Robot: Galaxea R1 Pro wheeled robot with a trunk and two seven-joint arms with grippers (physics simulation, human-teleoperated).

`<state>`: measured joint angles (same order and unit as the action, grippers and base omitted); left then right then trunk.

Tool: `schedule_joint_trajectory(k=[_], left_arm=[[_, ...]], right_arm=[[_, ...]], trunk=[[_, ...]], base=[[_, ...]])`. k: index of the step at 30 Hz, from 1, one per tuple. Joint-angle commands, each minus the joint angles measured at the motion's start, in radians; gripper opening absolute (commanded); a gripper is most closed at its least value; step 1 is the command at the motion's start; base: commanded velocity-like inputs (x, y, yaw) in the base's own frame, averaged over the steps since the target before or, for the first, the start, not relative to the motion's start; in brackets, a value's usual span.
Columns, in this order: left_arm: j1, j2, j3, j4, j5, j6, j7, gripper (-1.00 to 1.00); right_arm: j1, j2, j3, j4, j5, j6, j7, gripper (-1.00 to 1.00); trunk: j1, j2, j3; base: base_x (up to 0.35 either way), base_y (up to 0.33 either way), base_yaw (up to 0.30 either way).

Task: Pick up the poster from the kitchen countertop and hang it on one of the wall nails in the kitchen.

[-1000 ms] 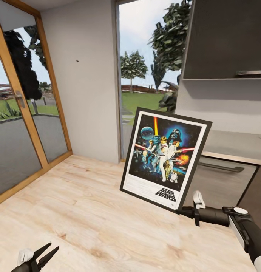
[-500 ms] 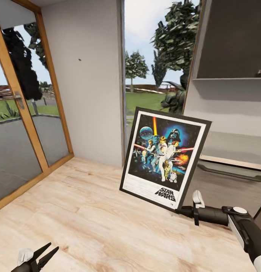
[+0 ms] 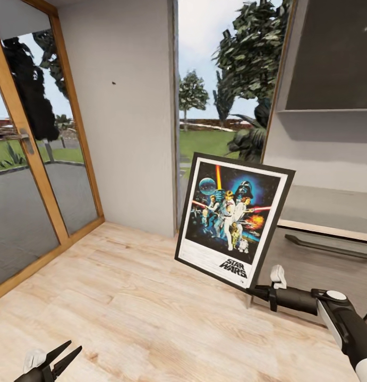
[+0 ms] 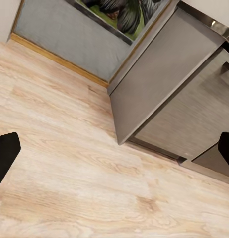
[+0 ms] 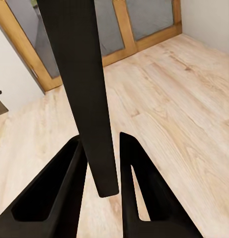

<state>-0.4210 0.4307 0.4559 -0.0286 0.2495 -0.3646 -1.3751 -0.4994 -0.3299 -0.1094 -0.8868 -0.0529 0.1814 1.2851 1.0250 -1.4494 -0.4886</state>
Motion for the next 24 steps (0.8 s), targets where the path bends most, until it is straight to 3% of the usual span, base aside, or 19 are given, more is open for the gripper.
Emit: schedule_joint_trajectory(k=[1, 17, 24], left_arm=[[-0.001, 0.000, -0.008, 0.001, 0.010, -0.006, -0.002, 1.00], [-0.001, -0.004, -0.009, 0.002, 0.010, -0.004, 0.003, 1.00], [-0.001, -0.024, -0.011, 0.002, 0.009, -0.002, 0.078, 1.00]], right_arm=[[-0.001, 0.001, 0.000, 0.000, -0.005, 0.012, 0.004, -1.00], [0.000, 0.003, -0.001, 0.000, -0.005, 0.012, 0.004, -1.00], [0.001, 0.003, -0.001, 0.000, -0.005, 0.012, 0.004, -1.00]], trunk=[[0.000, -0.001, -0.001], [-0.061, 0.111, 0.049], [-0.088, 0.160, 0.068]], base=[[0.005, 0.004, 0.000], [0.001, 0.001, 0.000], [0.000, 0.000, 0.000]])
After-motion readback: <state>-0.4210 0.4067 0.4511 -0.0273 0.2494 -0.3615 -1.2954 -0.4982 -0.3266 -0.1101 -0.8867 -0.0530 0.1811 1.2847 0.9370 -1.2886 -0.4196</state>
